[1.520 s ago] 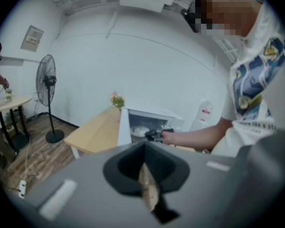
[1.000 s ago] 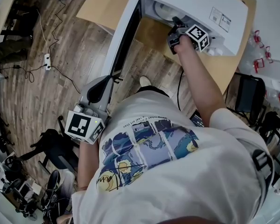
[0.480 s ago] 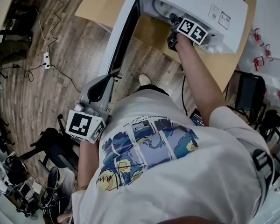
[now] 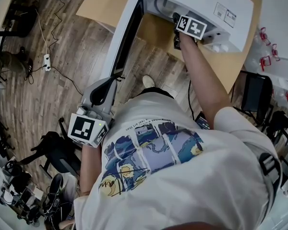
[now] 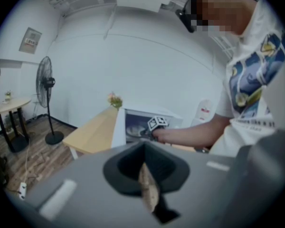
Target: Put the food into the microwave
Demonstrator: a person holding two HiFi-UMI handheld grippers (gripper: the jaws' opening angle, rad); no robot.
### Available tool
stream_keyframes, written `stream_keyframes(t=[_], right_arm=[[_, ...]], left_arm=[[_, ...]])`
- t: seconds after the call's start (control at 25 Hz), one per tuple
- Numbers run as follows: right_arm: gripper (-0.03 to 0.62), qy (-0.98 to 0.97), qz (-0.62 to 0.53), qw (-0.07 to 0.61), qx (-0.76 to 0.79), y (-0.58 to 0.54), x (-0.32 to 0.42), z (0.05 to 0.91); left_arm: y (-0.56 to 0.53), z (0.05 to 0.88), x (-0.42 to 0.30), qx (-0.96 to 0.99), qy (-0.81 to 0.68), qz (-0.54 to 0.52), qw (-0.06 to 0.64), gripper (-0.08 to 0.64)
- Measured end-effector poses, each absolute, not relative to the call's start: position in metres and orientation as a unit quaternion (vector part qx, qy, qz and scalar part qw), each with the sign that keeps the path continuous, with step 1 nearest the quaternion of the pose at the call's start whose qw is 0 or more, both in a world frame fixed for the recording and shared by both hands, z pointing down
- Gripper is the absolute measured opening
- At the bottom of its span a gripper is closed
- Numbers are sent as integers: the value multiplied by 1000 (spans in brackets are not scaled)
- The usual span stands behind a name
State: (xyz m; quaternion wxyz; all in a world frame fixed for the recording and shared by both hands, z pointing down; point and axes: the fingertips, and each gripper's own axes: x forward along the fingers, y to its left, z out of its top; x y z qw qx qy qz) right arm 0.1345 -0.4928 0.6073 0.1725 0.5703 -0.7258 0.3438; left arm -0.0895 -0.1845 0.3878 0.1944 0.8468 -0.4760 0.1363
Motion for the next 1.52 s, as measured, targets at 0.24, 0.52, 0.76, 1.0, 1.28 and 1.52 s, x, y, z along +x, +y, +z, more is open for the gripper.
stream_keyframes(t=[0.24,0.52,0.76,1.0,1.28,1.52], right_arm=[[212,-718,325,195,584,-496,139,609],[212,-720,310,189,591,-485,141,600],[212,-723,303,187,592,-461,138,588],[212,-726,292,180,596,-429,140,572],[207,-741,281,170,586,-379,129,549],[155,-756,266,165,575,-329,114,530]], left_arm=[[-176,387,-97,844,-480,136,197,8],[-164,387,-105,846,-478,133,195,8],[-148,384,-110,856,-464,131,187,8],[-126,381,-115,864,-455,121,180,8],[-95,383,-129,876,-436,117,169,8],[-70,380,-136,888,-419,108,158,8]])
